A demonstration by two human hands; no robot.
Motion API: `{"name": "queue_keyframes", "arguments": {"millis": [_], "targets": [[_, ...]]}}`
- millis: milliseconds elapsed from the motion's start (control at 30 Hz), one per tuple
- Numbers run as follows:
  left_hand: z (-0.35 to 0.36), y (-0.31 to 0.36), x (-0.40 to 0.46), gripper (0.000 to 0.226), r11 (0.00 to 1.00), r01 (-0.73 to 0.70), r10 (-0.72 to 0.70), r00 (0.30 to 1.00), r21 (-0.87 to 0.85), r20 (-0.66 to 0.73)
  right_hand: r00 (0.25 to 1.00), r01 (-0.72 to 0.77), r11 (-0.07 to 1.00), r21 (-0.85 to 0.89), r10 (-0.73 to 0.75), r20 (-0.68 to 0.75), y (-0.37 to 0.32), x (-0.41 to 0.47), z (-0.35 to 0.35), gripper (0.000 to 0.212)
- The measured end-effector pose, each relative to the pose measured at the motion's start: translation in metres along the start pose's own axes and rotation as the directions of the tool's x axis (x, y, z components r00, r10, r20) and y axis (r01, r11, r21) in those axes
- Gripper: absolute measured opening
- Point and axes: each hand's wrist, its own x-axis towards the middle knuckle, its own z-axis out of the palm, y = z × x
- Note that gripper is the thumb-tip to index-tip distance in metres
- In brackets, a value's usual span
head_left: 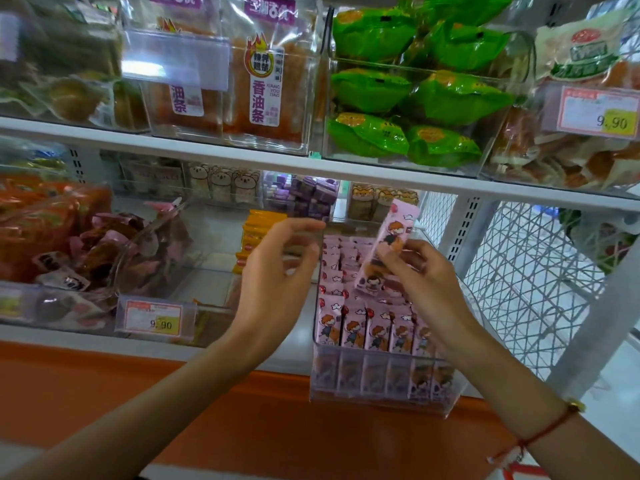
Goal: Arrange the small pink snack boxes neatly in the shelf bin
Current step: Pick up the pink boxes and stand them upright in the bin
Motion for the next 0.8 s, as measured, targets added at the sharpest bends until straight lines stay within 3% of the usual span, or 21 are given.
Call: {"name": "queue_keyframes", "arguments": {"millis": [167, 333, 467, 633, 800], "targets": [[0.006, -0.001, -0.009, 0.039, 0.978, -0.111, 0.081, 0.981, 0.175, 0.174, 0.992, -0.118, 0.983, 0.14, 0.109, 0.068, 0.003, -0.005, 0.009, 0.045], [0.008, 0.001, -0.012, 0.041, 0.97, -0.126, 0.091, 0.981, 0.208, 0.17, 0.989, -0.106, 0.961, 0.254, 0.076, 0.125, 0.0, -0.007, 0.015, 0.049], [0.007, 0.002, -0.012, 0.039, 0.966, -0.114, 0.072, 0.981, 0.23, 0.181, 0.968, -0.126, 0.932, 0.34, 0.041, 0.248, -0.002, -0.008, 0.01, 0.019], [0.009, -0.001, -0.01, 0.041, 0.931, -0.193, 0.138, 0.972, 0.309, 0.191, 0.998, 0.033, 0.988, 0.149, -0.04, 0.047, 0.001, -0.014, 0.015, 0.047], [0.01, -0.002, -0.01, 0.044, 0.95, -0.184, 0.122, 0.962, 0.252, 0.245, 0.998, 0.069, 0.994, 0.09, -0.07, 0.004, 0.003, -0.013, 0.014, 0.039]]}}
